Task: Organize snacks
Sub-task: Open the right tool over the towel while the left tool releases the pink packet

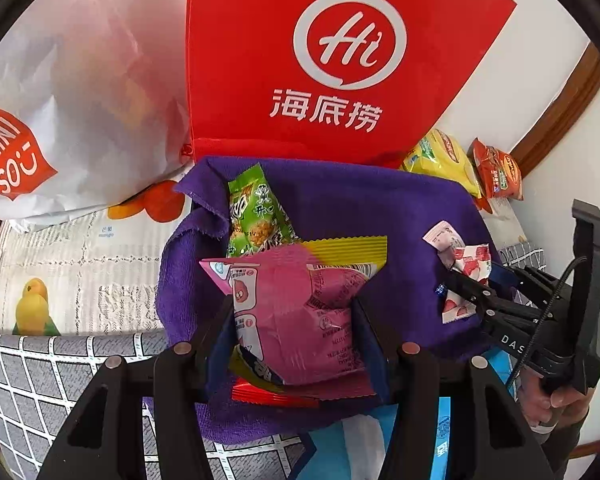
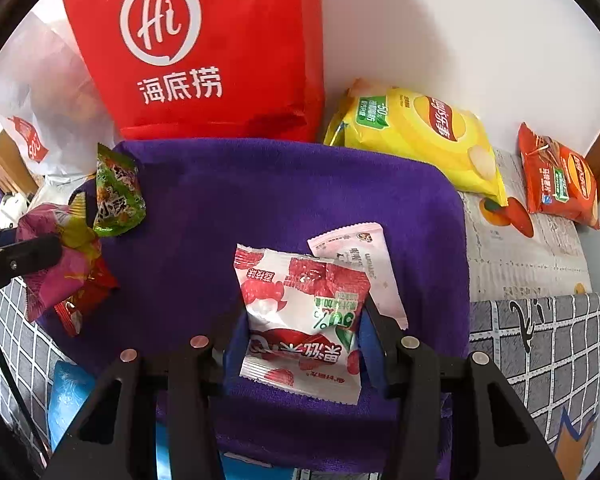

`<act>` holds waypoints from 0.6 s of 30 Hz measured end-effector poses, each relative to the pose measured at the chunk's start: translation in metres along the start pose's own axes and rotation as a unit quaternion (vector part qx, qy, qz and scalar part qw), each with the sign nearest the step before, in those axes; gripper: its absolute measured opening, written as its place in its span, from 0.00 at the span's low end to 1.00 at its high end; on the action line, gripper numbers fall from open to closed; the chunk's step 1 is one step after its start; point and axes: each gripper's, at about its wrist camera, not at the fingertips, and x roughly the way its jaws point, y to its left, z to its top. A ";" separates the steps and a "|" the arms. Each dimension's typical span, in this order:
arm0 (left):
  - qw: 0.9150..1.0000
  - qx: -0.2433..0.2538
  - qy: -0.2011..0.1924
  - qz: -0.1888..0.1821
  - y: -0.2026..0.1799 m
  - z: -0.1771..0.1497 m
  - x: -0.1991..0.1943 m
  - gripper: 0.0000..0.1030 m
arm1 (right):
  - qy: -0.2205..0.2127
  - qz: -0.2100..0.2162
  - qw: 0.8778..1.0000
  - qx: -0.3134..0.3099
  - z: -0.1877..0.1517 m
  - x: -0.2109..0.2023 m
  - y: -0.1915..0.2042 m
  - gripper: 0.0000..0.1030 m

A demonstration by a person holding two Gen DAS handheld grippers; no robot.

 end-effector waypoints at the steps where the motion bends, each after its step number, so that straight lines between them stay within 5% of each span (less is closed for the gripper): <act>1: 1.000 -0.001 0.001 -0.001 0.000 0.000 0.001 0.52 | 0.000 0.000 1.000 -0.002 0.000 0.000 0.001 0.48; 18: 1.000 0.007 0.010 -0.012 -0.008 -0.001 0.005 0.53 | -0.074 0.012 0.997 0.034 0.010 -0.054 -0.007 0.63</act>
